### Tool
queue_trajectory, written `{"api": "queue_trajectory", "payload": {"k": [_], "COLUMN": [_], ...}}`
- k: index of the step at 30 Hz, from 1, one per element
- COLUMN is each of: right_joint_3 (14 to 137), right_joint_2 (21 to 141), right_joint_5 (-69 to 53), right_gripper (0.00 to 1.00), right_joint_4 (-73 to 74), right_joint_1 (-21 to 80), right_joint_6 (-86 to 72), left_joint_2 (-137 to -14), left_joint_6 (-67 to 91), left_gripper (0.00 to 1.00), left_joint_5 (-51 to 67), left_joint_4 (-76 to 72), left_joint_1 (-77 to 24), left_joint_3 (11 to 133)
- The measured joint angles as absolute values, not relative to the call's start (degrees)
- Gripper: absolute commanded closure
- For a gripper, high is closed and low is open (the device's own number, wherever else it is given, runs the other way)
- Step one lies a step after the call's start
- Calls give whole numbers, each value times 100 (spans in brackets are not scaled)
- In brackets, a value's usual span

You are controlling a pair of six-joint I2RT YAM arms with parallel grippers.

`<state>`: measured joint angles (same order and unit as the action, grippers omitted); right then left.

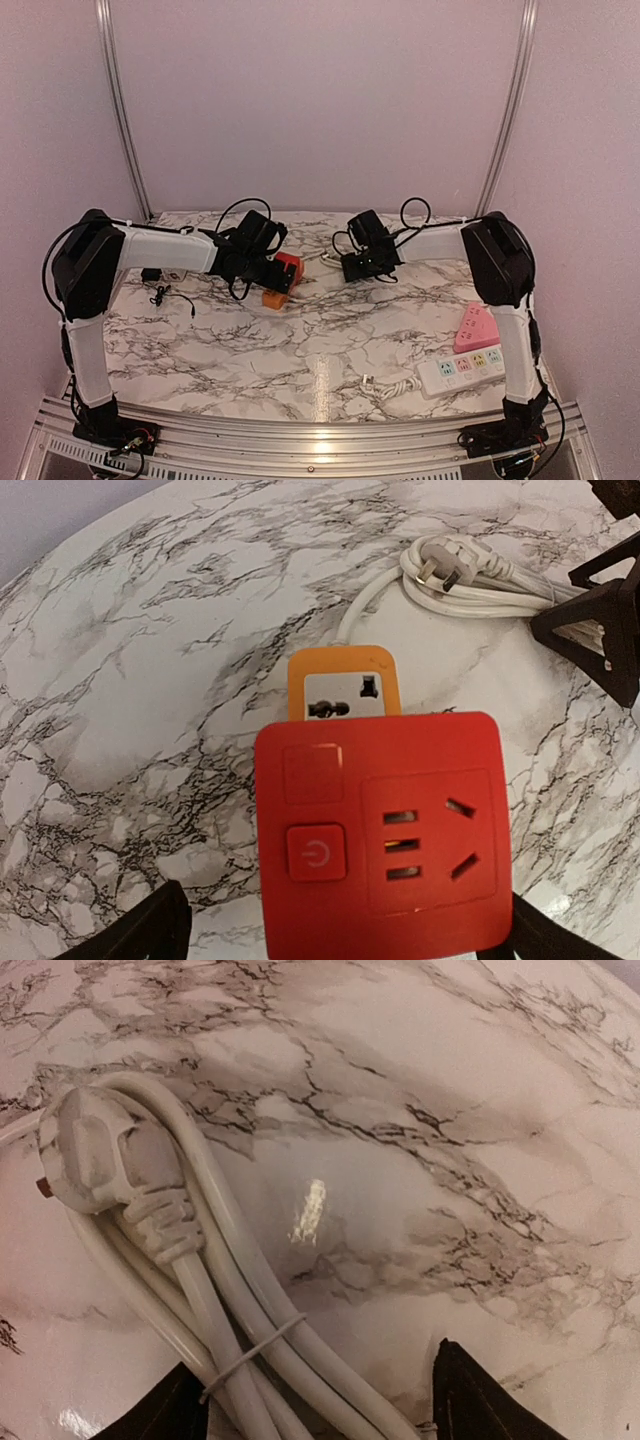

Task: Insert the plug
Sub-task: Move the socket to the corner of the board.

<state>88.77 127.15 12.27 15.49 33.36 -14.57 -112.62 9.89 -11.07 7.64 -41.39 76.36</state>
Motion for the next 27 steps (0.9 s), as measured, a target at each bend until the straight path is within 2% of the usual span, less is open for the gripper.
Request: {"api": "queue_trajectory", "payload": {"k": [10, 14, 19, 27], "right_joint_3": [11793, 12436, 12344, 10641], "right_joint_2": [14553, 14914, 14811, 13375], "right_joint_5": [1439, 1393, 1100, 521], "right_gripper": [16, 11, 6, 3], "right_joint_4": [1850, 2021, 2016, 1883], "right_joint_1": [3336, 3336, 3336, 3343], "right_joint_6": [-1094, -1107, -1153, -958], "left_joint_2": [-11834, -12164, -12416, -12578], "left_joint_6": [716, 530, 432, 318], "left_gripper": [1, 1, 1, 1], "left_joint_5": [-1358, -1490, -1531, -1549], "left_joint_4": [961, 1142, 1334, 1603], "left_joint_1": [-3470, -3284, -3055, -2561], "left_joint_3": [8388, 8849, 9201, 9566]}}
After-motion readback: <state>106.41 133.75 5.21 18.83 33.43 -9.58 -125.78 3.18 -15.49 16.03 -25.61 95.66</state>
